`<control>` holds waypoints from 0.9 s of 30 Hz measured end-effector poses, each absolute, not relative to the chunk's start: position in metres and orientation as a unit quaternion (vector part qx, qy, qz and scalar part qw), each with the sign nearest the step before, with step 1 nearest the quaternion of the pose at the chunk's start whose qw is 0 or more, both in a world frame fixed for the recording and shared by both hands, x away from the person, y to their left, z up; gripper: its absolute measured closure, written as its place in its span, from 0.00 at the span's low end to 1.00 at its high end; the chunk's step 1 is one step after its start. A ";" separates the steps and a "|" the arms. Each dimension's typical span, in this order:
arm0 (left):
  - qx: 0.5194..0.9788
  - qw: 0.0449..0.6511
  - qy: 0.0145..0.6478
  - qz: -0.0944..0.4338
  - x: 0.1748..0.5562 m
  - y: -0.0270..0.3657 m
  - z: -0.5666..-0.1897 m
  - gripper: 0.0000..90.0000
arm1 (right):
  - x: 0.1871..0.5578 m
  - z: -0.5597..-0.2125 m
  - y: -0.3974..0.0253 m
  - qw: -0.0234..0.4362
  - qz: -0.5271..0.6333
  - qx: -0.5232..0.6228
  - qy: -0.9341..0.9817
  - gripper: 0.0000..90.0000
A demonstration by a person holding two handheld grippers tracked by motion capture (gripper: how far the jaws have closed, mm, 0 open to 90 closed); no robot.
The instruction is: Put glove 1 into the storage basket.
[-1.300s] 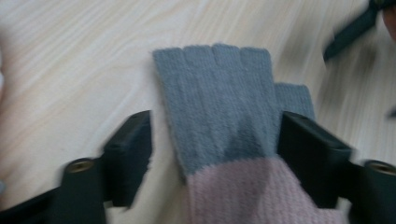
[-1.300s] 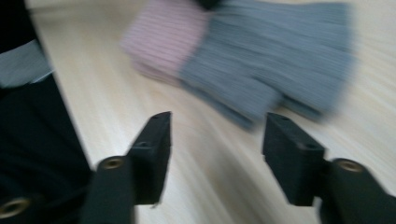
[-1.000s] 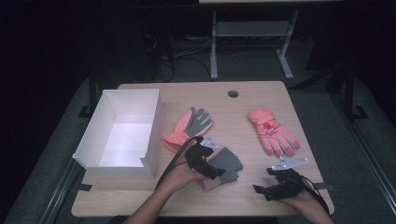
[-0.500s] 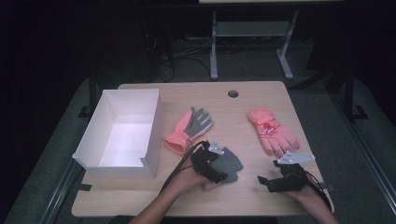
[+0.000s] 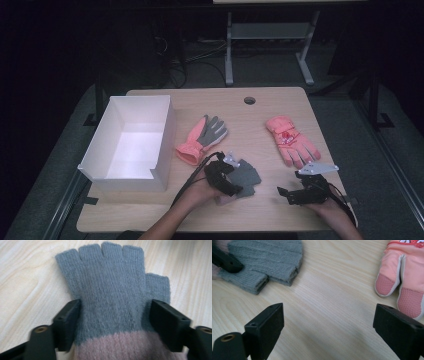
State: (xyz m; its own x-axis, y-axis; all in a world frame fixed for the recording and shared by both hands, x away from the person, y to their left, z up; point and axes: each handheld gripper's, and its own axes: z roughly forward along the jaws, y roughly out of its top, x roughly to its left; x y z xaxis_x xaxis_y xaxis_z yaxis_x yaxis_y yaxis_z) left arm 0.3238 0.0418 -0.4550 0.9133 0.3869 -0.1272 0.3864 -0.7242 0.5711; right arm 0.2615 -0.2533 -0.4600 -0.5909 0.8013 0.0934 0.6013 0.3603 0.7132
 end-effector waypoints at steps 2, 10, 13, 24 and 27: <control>0.929 0.305 0.208 -0.007 0.324 0.042 -0.454 0.40 | 0.262 -0.460 -0.253 0.136 0.367 0.433 0.812 0.11; 0.924 0.307 0.221 -0.052 0.326 0.041 -0.453 0.67 | 0.262 -0.460 -0.254 0.138 0.366 0.434 0.811 0.11; 0.922 0.312 0.224 -0.059 0.327 0.042 -0.451 0.69 | 0.262 -0.460 -0.254 0.140 0.366 0.436 0.810 0.11; 0.912 0.329 0.232 -0.072 0.332 0.054 -0.427 0.69 | 0.264 -0.462 -0.254 0.139 0.367 0.441 0.807 0.11; 0.908 0.336 0.241 -0.068 0.332 0.058 -0.417 0.69 | 0.263 -0.462 -0.253 0.139 0.366 0.441 0.807 0.11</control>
State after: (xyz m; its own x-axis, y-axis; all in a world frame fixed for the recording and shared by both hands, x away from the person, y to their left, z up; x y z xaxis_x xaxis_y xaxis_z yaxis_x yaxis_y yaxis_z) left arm 0.3317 0.0583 -0.4167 0.8745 0.3921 -0.2855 0.4835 -0.6575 0.5779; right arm 0.2632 -0.2531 -0.4623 -0.5719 0.8143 0.0998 0.6113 0.3419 0.7137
